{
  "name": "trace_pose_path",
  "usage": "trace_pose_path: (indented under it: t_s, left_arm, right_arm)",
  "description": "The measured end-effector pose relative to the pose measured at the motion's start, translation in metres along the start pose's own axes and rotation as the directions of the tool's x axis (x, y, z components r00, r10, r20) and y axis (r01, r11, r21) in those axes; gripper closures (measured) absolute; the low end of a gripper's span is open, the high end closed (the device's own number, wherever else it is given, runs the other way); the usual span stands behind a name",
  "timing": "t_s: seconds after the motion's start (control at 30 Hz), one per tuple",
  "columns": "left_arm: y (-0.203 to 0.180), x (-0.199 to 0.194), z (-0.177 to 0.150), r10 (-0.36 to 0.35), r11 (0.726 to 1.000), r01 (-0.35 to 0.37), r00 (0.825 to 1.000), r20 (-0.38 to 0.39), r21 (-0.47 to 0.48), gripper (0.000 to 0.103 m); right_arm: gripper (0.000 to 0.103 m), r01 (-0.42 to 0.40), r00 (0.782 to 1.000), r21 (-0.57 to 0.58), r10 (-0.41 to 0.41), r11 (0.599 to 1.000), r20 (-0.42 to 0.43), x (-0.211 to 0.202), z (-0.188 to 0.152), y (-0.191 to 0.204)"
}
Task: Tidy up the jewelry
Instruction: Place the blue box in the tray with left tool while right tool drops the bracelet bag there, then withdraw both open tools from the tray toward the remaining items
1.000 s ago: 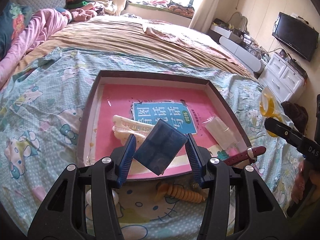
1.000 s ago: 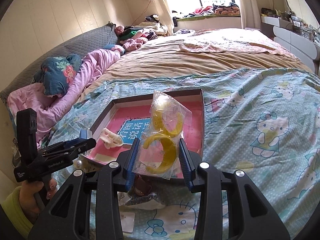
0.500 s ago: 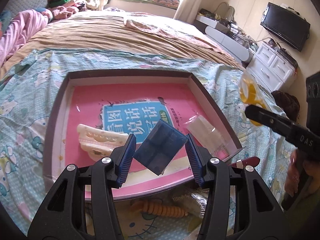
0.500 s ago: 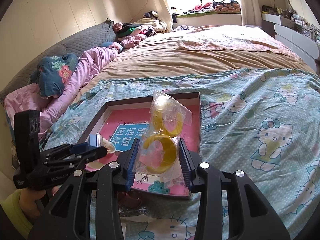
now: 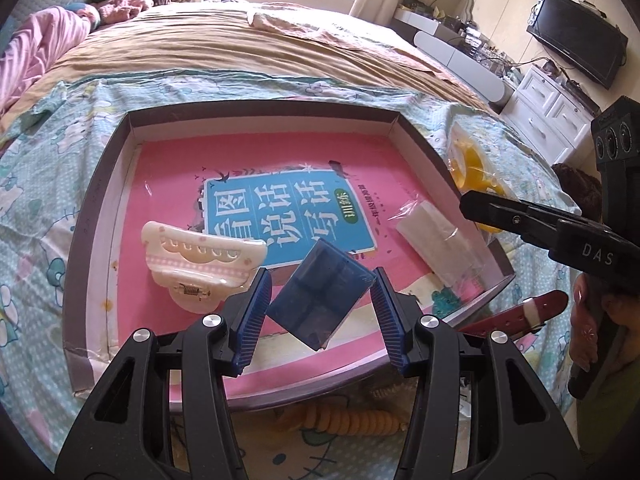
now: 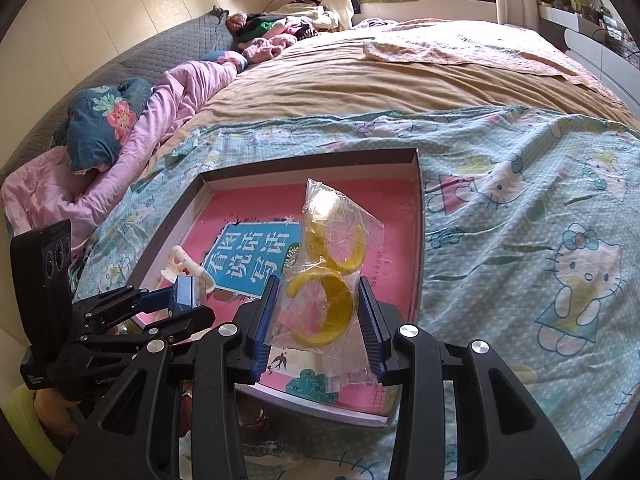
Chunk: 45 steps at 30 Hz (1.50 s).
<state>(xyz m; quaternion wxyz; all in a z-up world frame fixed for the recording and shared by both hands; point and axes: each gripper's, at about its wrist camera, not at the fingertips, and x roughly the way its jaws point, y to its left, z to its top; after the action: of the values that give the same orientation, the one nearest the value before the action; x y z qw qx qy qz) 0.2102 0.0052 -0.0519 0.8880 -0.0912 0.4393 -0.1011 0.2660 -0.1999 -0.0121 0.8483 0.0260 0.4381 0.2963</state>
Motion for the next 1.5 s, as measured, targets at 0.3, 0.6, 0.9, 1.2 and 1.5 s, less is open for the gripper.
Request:
trace_pose_path:
  t_s: [0.3, 0.6, 0.9, 1.2, 1.5]
  left_arm:
    - [0.003, 0.002, 0.001, 0.025, 1.000, -0.025, 1.000, -0.001, 0.002, 0.054]
    - [0.003, -0.006, 0.000, 0.046, 0.999, -0.046, 0.999, 0.019, 0.013, 0.041]
    - [0.002, -0.014, 0.002, 0.042, 0.999, -0.043, 0.998, 0.045, 0.006, 0.037]
    - [0.007, -0.032, 0.002, 0.028, 0.999, -0.026, 0.996, 0.087, -0.023, 0.029]
    - [0.011, -0.048, -0.002, 0.055, 0.998, -0.049, 0.990, 0.128, -0.051, 0.010]
  right_arm:
    - [0.066, -0.023, 0.999, -0.003, 0.023, 1.000, -0.045, 0.022, 0.003, 0.005]
    - [0.066, -0.034, 0.996, 0.008, 0.034, 0.999, -0.077, 0.037, 0.012, 0.005]
    - [0.063, -0.044, 0.995, 0.048, 0.048, 0.998, -0.091, 0.040, 0.008, -0.002]
    - [0.052, -0.055, 0.998, 0.073, 0.058, 0.996, -0.039, 0.019, 0.003, -0.003]
    - [0.026, -0.053, 0.997, 0.072, 0.049, 0.996, 0.060, -0.017, -0.003, 0.005]
